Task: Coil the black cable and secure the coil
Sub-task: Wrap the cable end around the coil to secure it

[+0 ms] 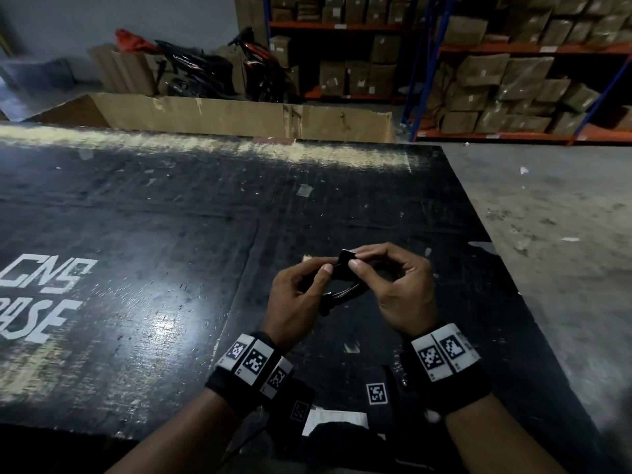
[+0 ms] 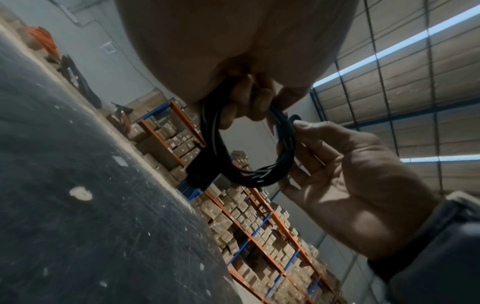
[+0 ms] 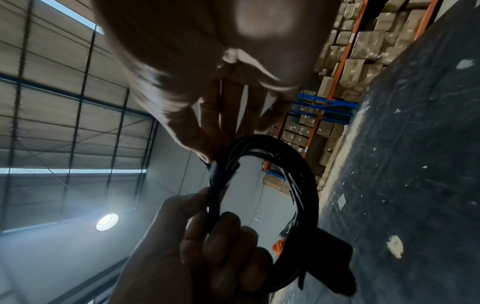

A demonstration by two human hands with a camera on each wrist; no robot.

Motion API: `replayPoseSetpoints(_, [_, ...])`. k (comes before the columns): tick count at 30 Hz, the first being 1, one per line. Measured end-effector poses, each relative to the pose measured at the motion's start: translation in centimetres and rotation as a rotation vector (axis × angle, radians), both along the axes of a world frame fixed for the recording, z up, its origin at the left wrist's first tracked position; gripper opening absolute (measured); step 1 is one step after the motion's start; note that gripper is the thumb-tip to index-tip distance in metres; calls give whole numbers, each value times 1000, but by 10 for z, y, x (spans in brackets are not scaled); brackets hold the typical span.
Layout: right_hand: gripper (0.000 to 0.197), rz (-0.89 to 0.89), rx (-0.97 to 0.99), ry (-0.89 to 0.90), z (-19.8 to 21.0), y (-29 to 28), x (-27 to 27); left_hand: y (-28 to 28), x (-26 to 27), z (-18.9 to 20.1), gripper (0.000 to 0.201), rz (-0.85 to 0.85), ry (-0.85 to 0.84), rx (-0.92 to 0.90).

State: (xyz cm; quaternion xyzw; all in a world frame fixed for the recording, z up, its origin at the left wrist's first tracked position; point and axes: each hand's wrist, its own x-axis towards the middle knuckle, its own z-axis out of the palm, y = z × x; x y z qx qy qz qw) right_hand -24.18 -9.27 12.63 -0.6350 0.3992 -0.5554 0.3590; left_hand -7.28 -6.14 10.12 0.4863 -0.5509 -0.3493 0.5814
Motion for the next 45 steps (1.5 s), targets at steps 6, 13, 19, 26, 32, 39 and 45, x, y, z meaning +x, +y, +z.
replayPoseSetpoints(6, [3, 0, -3, -57, -5, 3, 3, -5, -4, 3, 24, 1, 147, 94])
replayPoseSetpoints(13, [8, -10, -21, -138, 1, -6, 4, -12, -3, 8, 21, -62, 142, 123])
replayPoseSetpoints(19, [7, 41, -52, 32, 0, -3, -4, -6, 0, 9, 20, -86, 93, 89])
replayPoseSetpoints(26, [17, 83, -16, 13, -2, -3, -8, -11, -3, 1, 20, -38, 35, 49])
replayPoseSetpoints(32, [10, 44, -10, -33, -5, -6, -12, -11, -3, -1, 18, -86, 14, 37])
replayPoseSetpoints(39, [32, -11, 73, -102, -3, -7, -9, -6, -4, -8, 17, -117, 112, 57])
replayPoseSetpoints(45, [32, -33, 224, -227, -5, -14, -8, -6, 2, -2, 20, -220, 120, 30])
